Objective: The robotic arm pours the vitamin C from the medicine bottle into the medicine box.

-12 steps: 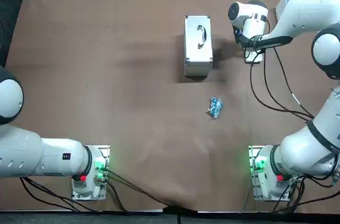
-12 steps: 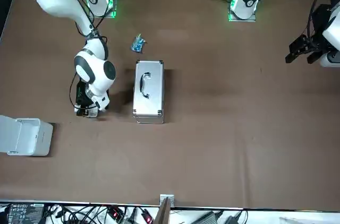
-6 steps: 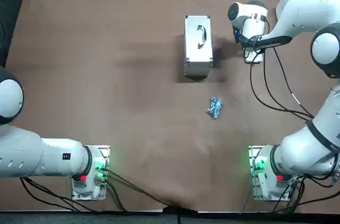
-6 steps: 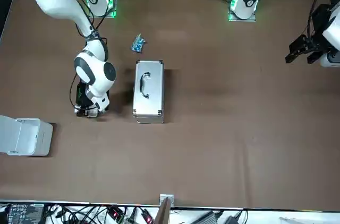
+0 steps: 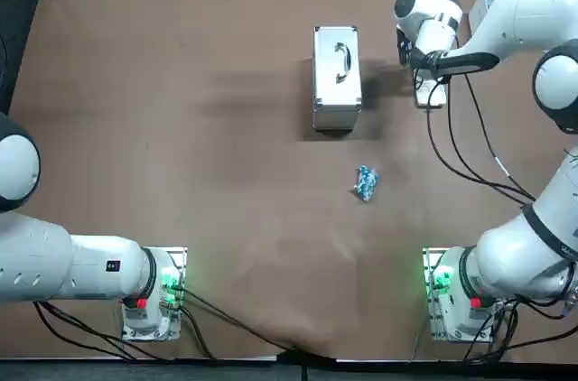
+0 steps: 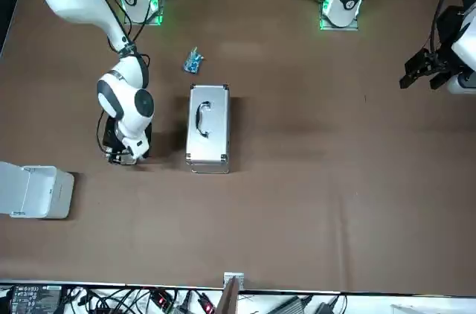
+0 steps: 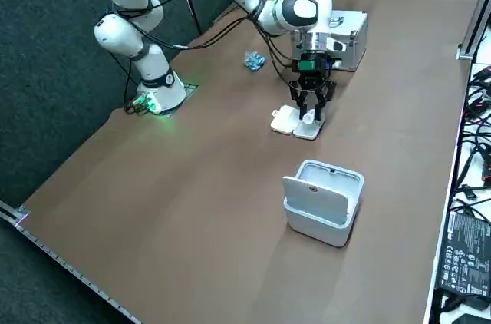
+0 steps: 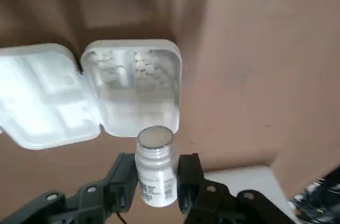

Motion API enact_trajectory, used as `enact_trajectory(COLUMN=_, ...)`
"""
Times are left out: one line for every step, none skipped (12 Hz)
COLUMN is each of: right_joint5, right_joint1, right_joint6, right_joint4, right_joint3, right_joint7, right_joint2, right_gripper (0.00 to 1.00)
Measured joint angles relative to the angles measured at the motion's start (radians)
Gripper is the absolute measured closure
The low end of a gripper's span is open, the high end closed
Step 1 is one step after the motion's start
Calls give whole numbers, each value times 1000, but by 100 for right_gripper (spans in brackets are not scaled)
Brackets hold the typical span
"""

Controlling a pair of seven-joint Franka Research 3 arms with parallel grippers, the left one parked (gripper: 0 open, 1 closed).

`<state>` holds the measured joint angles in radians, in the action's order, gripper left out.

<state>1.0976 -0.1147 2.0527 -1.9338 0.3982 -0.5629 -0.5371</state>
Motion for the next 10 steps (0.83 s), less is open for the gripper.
enact_trajectory(right_joint5=-53, right_joint1=-5, right_joint6=11, right_joint4=1, right_joint3=-6, right_joint7=-18, right_joint2=12, right_gripper=57)
enact_trajectory(right_joint5=-113, right_joint1=-9, right_joint6=30, right_joint4=2, right_joint3=-19, right_joint7=-47, right_joint2=25, right_gripper=57)
enact_trajectory(right_joint5=-172, right_joint1=-11, right_joint6=51, right_joint4=2, right_joint3=-39, right_joint7=-87, right_joint2=38, right_gripper=57)
enact_trajectory(right_joint5=-228, right_joint1=-13, right_joint6=72, right_joint4=2, right_joint3=-63, right_joint7=-132, right_joint2=50, right_gripper=57)
enact_trajectory(right_joint5=-280, right_joint1=-15, right_joint6=89, right_joint4=2, right_joint3=-86, right_joint7=-176, right_joint2=63, right_gripper=57)
enact_trajectory(right_joint5=-334, right_joint1=-17, right_joint6=101, right_joint4=3, right_joint3=-107, right_joint7=-217, right_joint2=76, right_gripper=57)
enact_trajectory(right_joint5=-389, right_joint1=-18, right_joint6=110, right_joint4=3, right_joint3=-127, right_joint7=-259, right_joint2=90, right_gripper=57)
enact_trajectory(right_joint5=-454, right_joint1=-19, right_joint6=124, right_joint4=3, right_joint3=-147, right_joint7=-303, right_joint2=103, right_gripper=57)
enact_trajectory(right_joint5=-536, right_joint1=-19, right_joint6=138, right_joint4=3, right_joint3=-165, right_joint7=-351, right_joint2=117, right_gripper=57)
enact_trajectory(right_joint5=-631, right_joint1=-19, right_joint6=148, right_joint4=3, right_joint3=-185, right_joint7=-404, right_joint2=129, right_gripper=57)
